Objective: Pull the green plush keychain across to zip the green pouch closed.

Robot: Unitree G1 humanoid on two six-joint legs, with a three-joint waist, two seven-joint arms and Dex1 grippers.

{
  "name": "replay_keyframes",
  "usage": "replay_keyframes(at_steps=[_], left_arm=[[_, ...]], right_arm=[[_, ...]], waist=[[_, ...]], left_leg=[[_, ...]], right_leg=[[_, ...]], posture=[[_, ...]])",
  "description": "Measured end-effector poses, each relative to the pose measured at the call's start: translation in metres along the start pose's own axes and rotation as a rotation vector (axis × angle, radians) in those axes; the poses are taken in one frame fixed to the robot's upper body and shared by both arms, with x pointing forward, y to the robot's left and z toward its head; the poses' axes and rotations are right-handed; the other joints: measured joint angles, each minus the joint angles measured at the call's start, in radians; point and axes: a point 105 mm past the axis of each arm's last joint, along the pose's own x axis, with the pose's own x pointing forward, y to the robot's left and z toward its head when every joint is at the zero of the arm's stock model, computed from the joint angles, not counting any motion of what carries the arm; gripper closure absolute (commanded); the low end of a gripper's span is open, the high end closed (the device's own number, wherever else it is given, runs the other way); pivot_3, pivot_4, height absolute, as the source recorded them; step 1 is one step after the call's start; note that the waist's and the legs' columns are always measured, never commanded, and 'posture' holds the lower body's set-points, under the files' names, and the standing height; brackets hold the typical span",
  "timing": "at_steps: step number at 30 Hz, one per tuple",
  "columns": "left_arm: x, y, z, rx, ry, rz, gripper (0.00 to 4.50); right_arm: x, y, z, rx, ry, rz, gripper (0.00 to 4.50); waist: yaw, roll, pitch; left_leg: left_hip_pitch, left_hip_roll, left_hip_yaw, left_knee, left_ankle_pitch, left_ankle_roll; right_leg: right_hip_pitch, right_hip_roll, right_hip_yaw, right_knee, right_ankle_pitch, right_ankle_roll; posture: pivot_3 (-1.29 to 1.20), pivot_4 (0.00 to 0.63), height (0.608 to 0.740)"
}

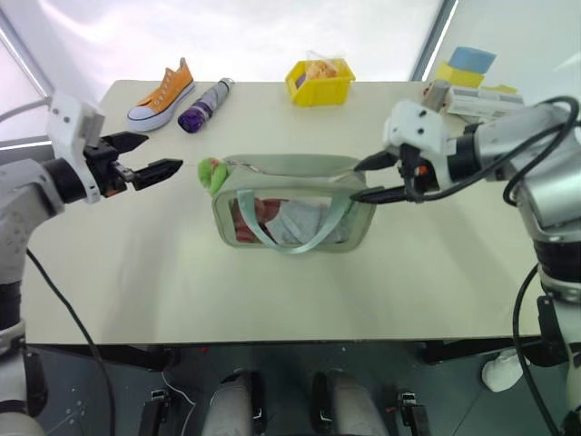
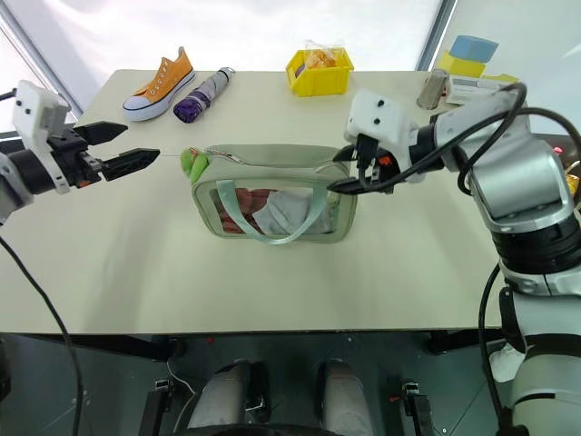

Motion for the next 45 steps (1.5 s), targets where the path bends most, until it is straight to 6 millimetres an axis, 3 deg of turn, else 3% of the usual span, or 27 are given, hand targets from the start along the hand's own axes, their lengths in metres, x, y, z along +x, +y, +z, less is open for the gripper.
replay_keyframes(at_steps=[2, 4, 8, 16, 20, 25, 27, 32, 34, 36, 38, 41, 45], left_arm=[[0.008, -0.006, -0.002, 0.004, -0.003, -0.036, 0.0], [0.017, -0.009, -0.004, 0.007, -0.005, -0.056, 0.0], [0.027, -0.009, -0.016, 0.01, 0.019, -0.073, 0.0], [0.05, -0.006, -0.034, -0.009, 0.016, -0.069, 0.0], [0.058, -0.013, -0.027, -0.012, -0.023, -0.113, 1.26], [0.054, -0.024, -0.018, -0.013, -0.04, -0.188, 3.74], [0.05, -0.023, -0.012, -0.014, -0.049, -0.198, 4.43], [0.048, -0.027, 0.026, -0.009, -0.115, -0.25, 4.43], [0.05, -0.042, 0.048, 0.011, -0.166, -0.32, 4.43], [0.055, -0.06, 0.058, 0.069, -0.188, -0.376, 4.43], [0.065, -0.073, 0.052, 0.122, -0.162, -0.402, 4.43], [0.077, -0.088, 0.027, 0.187, -0.089, -0.431, 4.43], [0.081, -0.084, 0.026, 0.229, -0.092, -0.403, 3.1]], right_arm=[[0.007, 0.002, -0.008, 0.031, 0.002, -0.003, 1.85], [0.012, 0.003, -0.01, 0.041, -0.004, -0.01, 2.38], [0.017, 0.007, -0.019, 0.047, 0.0, -0.003, 4.24], [0.018, 0.009, -0.018, 0.04, -0.004, 0.007, 4.38], [0.019, 0.009, -0.018, 0.039, -0.005, 0.008, 4.5], [0.02, 0.008, -0.018, 0.038, -0.005, -0.007, 4.5], [0.021, 0.007, -0.018, 0.035, -0.006, -0.014, 4.5], [0.022, 0.003, -0.018, 0.037, -0.012, -0.031, 4.5], [0.024, 0.001, -0.016, 0.038, -0.017, -0.034, 4.5], [0.026, -0.001, -0.014, 0.034, -0.025, -0.038, 4.5], [0.028, -0.002, -0.014, 0.036, -0.027, -0.04, 4.5], [0.029, -0.002, -0.014, 0.038, -0.03, -0.047, 4.5], [0.028, -0.003, -0.014, 0.039, -0.028, -0.057, 4.5]], waist=[[0.0, 0.0, 0.0], [0.0, 0.0, 0.0], [-0.001, 0.0, 0.0], [0.0, 0.0, 0.0], [-0.001, 0.0, 0.0], [-0.002, 0.0, 0.0], [-0.003, 0.0, 0.0], [-0.001, 0.0, 0.0], [-0.001, 0.0, 0.0], [-0.002, 0.0, 0.0], [-0.002, 0.0, 0.0], [-0.005, 0.0, 0.0], [-0.001, 0.0, 0.0]], left_leg=[[0.0, 0.0, 0.0, 0.0, 0.0, 0.0], [0.0, 0.0, 0.0, 0.0, 0.0, 0.0], [0.0, 0.0, 0.0, 0.0, 0.0, 0.0], [0.0, 0.0, 0.0, 0.0, 0.0, 0.0], [0.0, 0.0, 0.0, 0.0, 0.0, 0.0], [0.0, 0.0, 0.0, 0.0, 0.0, 0.0], [0.0, 0.0, 0.0, 0.0, 0.0, 0.0], [0.0, 0.0, 0.0, 0.001, 0.0, 0.0], [0.0, 0.0, 0.0, 0.001, 0.0, 0.0], [0.001, 0.0, 0.0, 0.001, 0.0, 0.0], [0.001, 0.0, 0.0, 0.001, 0.0, 0.0], [0.001, 0.0, 0.0, 0.001, 0.0, 0.0], [0.001, 0.0, 0.0, 0.001, 0.0, 0.0]], right_leg=[[0.0, 0.0, 0.0, 0.0, 0.0, 0.0], [0.0, 0.0, 0.0, 0.0, 0.0, 0.0], [0.0, 0.0, 0.0, 0.0, 0.0, 0.0], [0.0, 0.001, 0.0, 0.0, 0.0, 0.0], [0.0, 0.001, 0.0, 0.0, 0.0, 0.0], [0.0, 0.001, 0.0, 0.0, 0.0, 0.0], [0.0, 0.001, 0.0, 0.0, 0.0, 0.0], [0.0, 0.001, 0.0, 0.0, 0.0, 0.0], [0.001, 0.001, 0.0, 0.0, 0.0, 0.0], [0.001, 0.001, 0.0, 0.0, 0.0, 0.0], [0.001, 0.001, 0.0, 0.001, 0.0, 0.0], [0.0, 0.001, 0.0, 0.001, 0.0, 0.0], [0.0, 0.001, 0.0, 0.0, 0.0, 0.0]], posture=[[0.0, 0.15, 0.74], [0.0, 0.15, 0.74], [0.0, 0.15, 0.74], [0.0, 0.15, 0.74], [0.0, 0.15, 0.74], [0.0, 0.15, 0.74], [0.0, 0.15, 0.74], [0.0, 0.15, 0.74], [0.0, 0.15, 0.74], [0.0, 0.15, 0.74], [0.0, 0.15, 0.74], [0.0, 0.15, 0.74], [0.0, 0.15, 0.74]])
